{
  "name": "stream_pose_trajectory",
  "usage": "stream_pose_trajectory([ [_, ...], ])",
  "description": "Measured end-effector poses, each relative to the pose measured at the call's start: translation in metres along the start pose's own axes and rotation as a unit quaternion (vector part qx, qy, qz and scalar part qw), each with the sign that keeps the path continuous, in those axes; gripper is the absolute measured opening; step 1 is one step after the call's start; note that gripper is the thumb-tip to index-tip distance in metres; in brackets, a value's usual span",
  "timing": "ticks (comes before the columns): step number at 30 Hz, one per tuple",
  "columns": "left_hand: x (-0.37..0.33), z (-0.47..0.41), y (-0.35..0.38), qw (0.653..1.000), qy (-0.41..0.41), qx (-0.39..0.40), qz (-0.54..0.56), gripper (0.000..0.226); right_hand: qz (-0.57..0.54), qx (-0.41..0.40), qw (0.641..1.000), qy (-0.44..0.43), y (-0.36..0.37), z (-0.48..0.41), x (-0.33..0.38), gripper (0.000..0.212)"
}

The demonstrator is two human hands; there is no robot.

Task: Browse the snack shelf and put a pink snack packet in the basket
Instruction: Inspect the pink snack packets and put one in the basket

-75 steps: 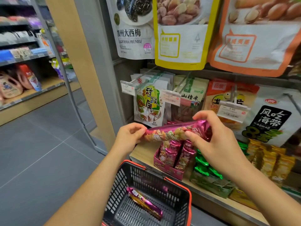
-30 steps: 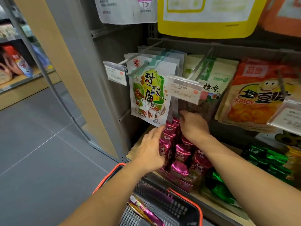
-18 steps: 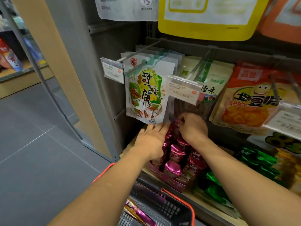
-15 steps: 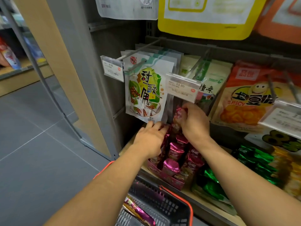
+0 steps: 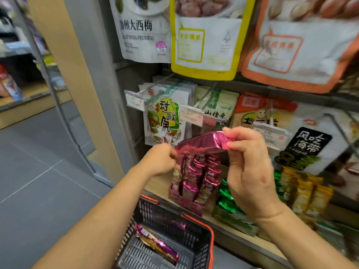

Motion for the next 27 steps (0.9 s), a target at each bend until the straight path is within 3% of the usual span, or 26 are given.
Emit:
stream_pose_trajectory([
  [2, -0.003, 0.021, -0.024, 1.000, -0.012, 0.006, -0.023, 0.030, -0.018, -0.010, 0.999, 0.026, -0.018, -0.006, 0.010, 0.014],
  [5, -0.018, 0.059, -0.054, 0.999, -0.007, -0.052, 0.005, 0.036, -0.045, 0.009, 0.994, 0.096, -0.031, -0.005, 0.016, 0.019],
  [7, -0.039, 0.084, -0.056, 0.980, 0.042, -0.034, 0.192, 0.039, -0.076, 0.044, 0.987, 0.137, -0.029, 0.001, 0.020, 0.022],
  [9, -0.064, 0.108, -0.047, 0.929, 0.104, 0.033, 0.353, 0.027, -0.111, 0.065, 0.973, 0.189, -0.022, 0.009, 0.021, 0.020],
  [11, -0.077, 0.123, -0.039, 0.897, 0.136, 0.054, 0.417, 0.024, -0.159, 0.050, 0.953, 0.254, -0.016, 0.017, 0.019, 0.020],
  [13, -0.077, 0.126, -0.036, 0.878, 0.134, 0.050, 0.457, 0.042, -0.233, 0.014, 0.921, 0.313, -0.011, 0.021, 0.014, 0.023],
  [16, -0.074, 0.126, -0.036, 0.852, 0.143, 0.050, 0.502, 0.052, -0.313, -0.001, 0.860, 0.402, -0.001, 0.027, 0.008, 0.040],
  [20, -0.073, 0.121, -0.039, 0.835, 0.136, -0.032, 0.533, 0.042, -0.380, 0.159, 0.756, 0.508, 0.033, 0.050, 0.012, 0.047],
  [22, -0.071, 0.119, -0.041, 0.833, 0.126, -0.069, 0.534, 0.033, -0.403, 0.192, 0.739, 0.505, 0.039, 0.053, 0.016, 0.040],
  [27, -0.059, 0.115, -0.050, 0.845, 0.094, -0.166, 0.500, 0.019, -0.368, 0.221, 0.751, 0.502, 0.037, 0.053, 0.014, 0.039],
])
Point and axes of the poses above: each hand's wrist, its own z-axis away from the middle knuckle, its own y-axis out of the palm, x = y × z, the point moved 6 cm from there along -z, towards the middle knuckle, and after that the axes turned 6 degrees about -z, right-handed, at the moved point
